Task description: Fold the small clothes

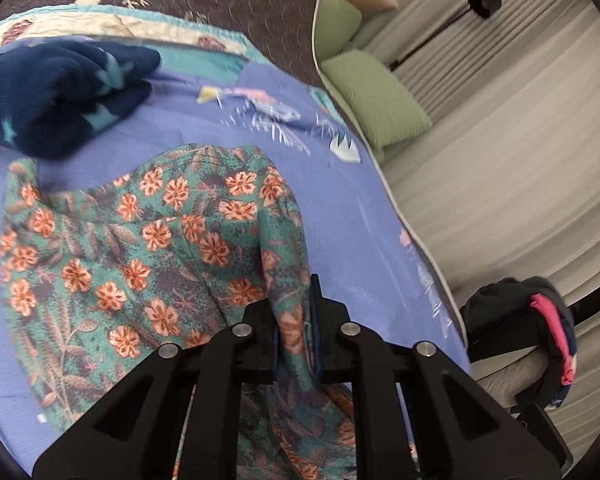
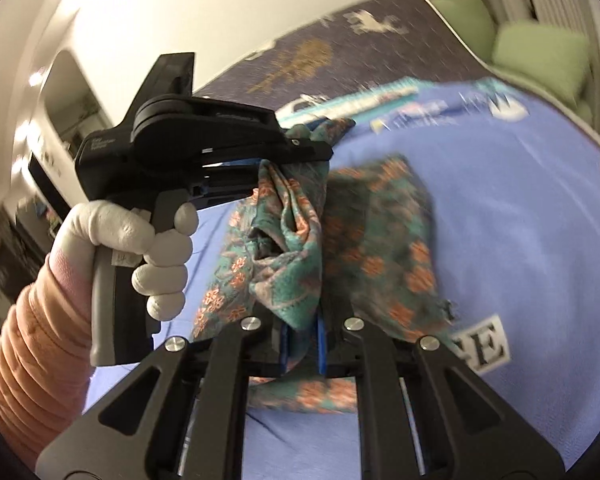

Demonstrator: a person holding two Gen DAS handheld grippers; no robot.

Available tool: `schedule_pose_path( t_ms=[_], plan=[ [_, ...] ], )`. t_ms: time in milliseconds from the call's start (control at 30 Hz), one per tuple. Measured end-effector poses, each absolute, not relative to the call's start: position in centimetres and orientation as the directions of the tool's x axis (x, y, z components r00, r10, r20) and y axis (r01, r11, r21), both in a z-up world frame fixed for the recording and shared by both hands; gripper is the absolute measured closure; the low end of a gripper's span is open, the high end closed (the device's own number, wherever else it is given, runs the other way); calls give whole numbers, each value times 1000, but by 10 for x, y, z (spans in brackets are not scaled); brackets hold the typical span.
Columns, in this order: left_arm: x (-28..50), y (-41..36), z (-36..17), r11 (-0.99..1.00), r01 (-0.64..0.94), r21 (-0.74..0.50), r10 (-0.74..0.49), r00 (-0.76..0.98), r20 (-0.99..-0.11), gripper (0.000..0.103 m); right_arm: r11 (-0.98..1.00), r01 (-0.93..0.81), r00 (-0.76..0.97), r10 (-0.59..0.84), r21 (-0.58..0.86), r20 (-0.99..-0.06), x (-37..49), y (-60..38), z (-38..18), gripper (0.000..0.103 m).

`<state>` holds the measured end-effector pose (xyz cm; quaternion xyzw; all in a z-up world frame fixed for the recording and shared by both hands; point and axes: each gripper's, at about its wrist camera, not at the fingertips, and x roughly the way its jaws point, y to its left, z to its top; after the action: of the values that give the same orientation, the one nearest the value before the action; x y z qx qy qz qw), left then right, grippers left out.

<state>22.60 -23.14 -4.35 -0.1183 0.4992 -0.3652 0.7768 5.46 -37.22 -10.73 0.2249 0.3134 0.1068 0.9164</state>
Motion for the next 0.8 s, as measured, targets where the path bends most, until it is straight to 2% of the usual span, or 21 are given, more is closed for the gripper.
schedule_pose_path(
  t_ms=[233,367,467,533,600,800],
  plan=[
    [221,-262,-61,725,501,-472,-635,222,-740,87,837,-1,746,366,548,-557,54,-393,-134,93],
    [208,-263,-45,686,580,-439,-659,240,-713,77,808,18,733,390,589,-557,51,-399,-141,93],
    [193,-255,-28,681,624,-382,-653,282,-703,60,790,20,728,408,613,-551,49,-403,-143,93],
    [180,-247,-19,673,651,-351,-656,305,-690,59,779,22,727,417,626,-545,49,-407,-144,93],
    [161,-227,-13,671,665,-329,-655,322,-684,54,769,26,727,424,638,-541,47,-411,-144,94],
    [114,-179,-24,702,663,-261,-618,384,-686,52,698,-2,727,493,717,-478,34,-421,-137,98]
  ],
)
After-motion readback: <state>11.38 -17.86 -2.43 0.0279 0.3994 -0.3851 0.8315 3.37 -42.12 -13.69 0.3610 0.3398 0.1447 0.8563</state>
